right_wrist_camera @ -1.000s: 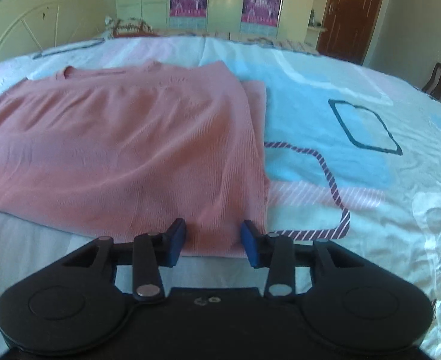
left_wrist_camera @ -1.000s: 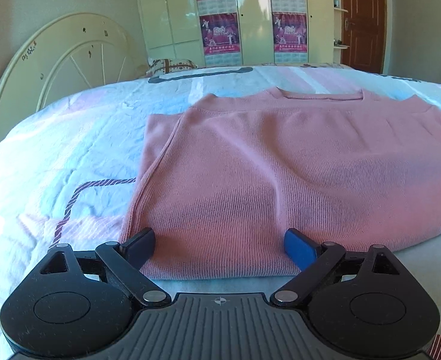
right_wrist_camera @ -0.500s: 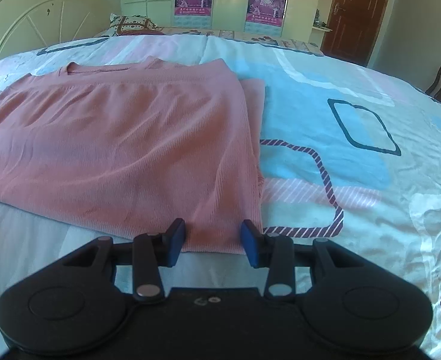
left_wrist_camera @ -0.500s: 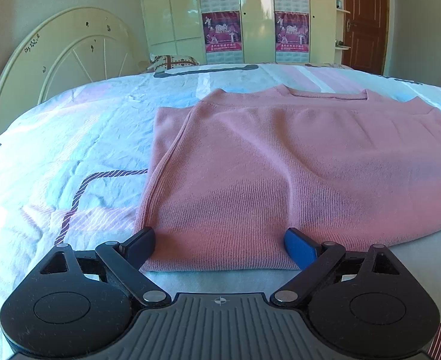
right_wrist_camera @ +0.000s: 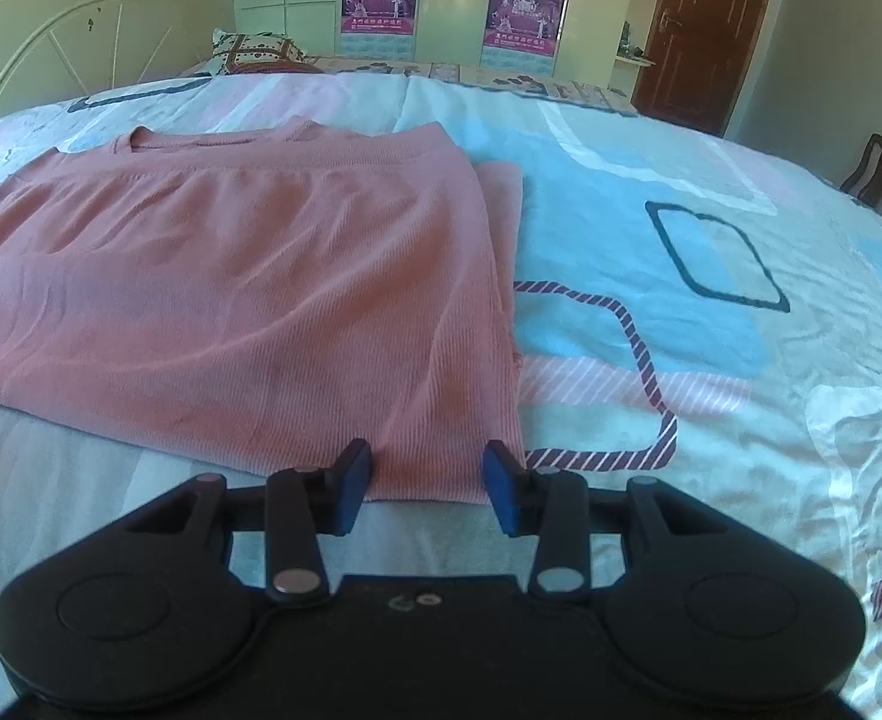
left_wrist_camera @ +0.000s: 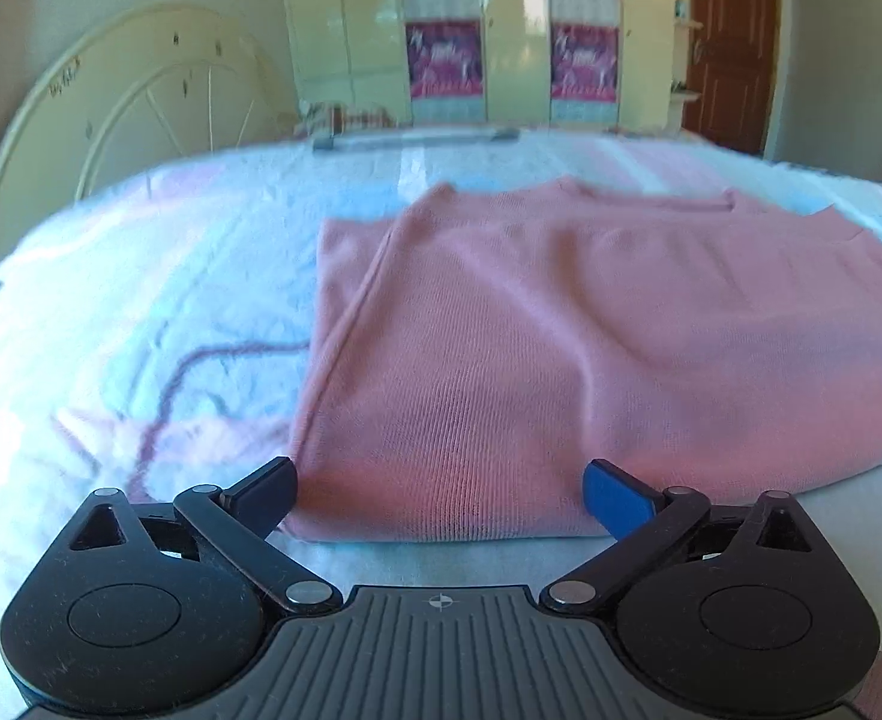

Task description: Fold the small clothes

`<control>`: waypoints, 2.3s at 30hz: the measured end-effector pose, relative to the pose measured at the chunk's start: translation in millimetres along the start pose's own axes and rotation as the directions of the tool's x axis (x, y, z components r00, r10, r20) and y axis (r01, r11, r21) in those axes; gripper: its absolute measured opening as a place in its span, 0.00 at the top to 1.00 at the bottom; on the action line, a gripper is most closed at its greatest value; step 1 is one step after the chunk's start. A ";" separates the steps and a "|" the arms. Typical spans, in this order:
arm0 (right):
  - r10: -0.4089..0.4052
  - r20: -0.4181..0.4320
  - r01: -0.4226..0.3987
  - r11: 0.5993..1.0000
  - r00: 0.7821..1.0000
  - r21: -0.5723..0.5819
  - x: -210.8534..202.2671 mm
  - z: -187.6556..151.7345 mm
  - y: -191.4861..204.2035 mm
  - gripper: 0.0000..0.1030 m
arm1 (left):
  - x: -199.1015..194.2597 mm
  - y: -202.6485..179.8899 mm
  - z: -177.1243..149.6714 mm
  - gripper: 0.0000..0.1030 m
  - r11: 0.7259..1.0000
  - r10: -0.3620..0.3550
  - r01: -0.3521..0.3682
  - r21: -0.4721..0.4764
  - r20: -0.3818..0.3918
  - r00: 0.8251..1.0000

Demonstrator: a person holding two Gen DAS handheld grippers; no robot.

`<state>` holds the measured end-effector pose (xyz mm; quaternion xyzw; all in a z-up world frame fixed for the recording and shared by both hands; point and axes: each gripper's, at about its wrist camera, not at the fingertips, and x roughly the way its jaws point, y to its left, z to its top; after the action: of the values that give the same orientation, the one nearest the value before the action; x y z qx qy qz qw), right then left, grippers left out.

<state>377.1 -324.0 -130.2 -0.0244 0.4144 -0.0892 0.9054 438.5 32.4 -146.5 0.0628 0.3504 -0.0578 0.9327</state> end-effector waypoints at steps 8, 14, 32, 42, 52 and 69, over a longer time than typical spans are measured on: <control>0.212 0.117 -0.227 0.966 0.970 0.127 -53.5 -21.0 6.1 0.89 | -26.1 27.9 -39.4 0.51 0.887 -0.194 0.155 -0.435 -0.045 0.980; 0.220 0.101 -0.235 0.957 0.970 0.171 -50.9 -22.5 17.1 0.86 | -20.2 29.0 -50.3 0.39 0.797 -0.187 0.157 -0.583 0.010 0.982; 0.318 0.125 -0.337 0.925 0.940 0.178 3.0 60.6 77.6 0.99 | 49.8 54.1 -30.5 0.39 0.569 -0.167 0.243 -0.786 0.178 0.970; 0.336 0.060 -0.341 0.928 0.940 0.150 42.8 88.8 123.5 0.99 | 93.8 63.1 -0.3 0.89 0.605 -0.184 0.204 -0.770 0.114 0.976; 0.346 -0.017 -0.338 0.924 0.938 0.177 71.7 87.5 131.5 1.00 | 94.6 63.7 1.6 0.89 0.646 -0.145 0.182 -0.742 0.115 0.983; 0.419 -0.014 -0.408 0.890 0.908 0.204 81.2 85.9 118.6 1.00 | 62.4 53.4 13.6 0.90 0.690 -0.101 0.183 -0.700 0.158 0.982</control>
<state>510.7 -224.8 -148.5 0.1562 0.4253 0.0644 0.8891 502.1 78.8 -173.5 -0.3326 0.2991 0.0066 0.8944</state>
